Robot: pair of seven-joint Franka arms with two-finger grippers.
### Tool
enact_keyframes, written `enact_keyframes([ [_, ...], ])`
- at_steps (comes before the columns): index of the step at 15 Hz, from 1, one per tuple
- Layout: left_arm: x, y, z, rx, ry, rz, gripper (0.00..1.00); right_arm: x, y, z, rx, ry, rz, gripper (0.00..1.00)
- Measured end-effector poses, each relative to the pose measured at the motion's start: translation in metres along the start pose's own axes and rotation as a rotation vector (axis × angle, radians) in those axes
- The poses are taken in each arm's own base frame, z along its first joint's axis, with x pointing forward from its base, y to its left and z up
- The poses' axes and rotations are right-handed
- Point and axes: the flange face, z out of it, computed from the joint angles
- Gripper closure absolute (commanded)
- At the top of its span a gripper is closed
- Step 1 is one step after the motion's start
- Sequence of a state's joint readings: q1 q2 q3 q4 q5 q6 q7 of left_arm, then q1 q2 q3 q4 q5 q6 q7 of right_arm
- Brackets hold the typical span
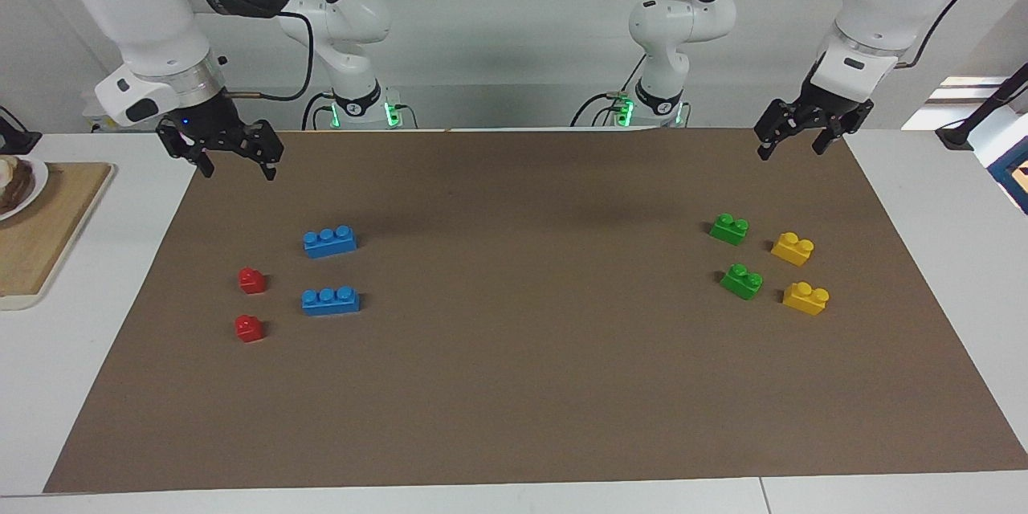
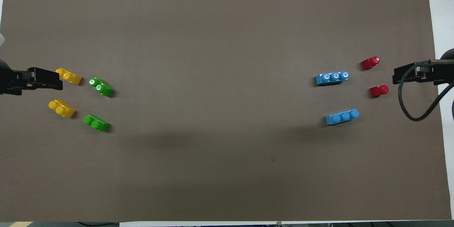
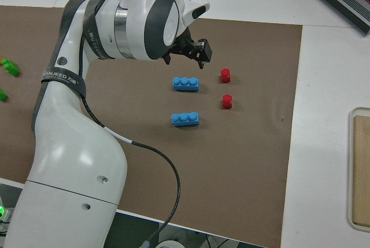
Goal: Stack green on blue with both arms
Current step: 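Reach the left gripper toward the green brick while the right gripper rises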
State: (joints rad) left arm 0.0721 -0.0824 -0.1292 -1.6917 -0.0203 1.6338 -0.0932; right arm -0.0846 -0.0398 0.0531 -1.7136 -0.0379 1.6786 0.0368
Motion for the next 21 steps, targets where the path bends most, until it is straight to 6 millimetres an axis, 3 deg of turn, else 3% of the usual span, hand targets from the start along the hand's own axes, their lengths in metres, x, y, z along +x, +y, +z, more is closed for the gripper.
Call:
enact_keyframes([
  [7, 0.0, 0.0, 0.0, 0.0, 0.0, 0.0, 0.0, 0.0, 0.001, 0.0, 0.0, 0.0, 0.002, 0.0],
  [13, 0.0, 0.0, 0.0, 0.0, 0.0, 0.0, 0.0, 0.005, 0.014, -0.002, 0.001, 0.039, 0.029, 0.0],
  [21, 0.0, 0.0, 0.001, 0.0, -0.002, -0.023, 0.0, 0.016, 0.008, 0.016, 0.012, 0.036, 0.362, 0.04],
])
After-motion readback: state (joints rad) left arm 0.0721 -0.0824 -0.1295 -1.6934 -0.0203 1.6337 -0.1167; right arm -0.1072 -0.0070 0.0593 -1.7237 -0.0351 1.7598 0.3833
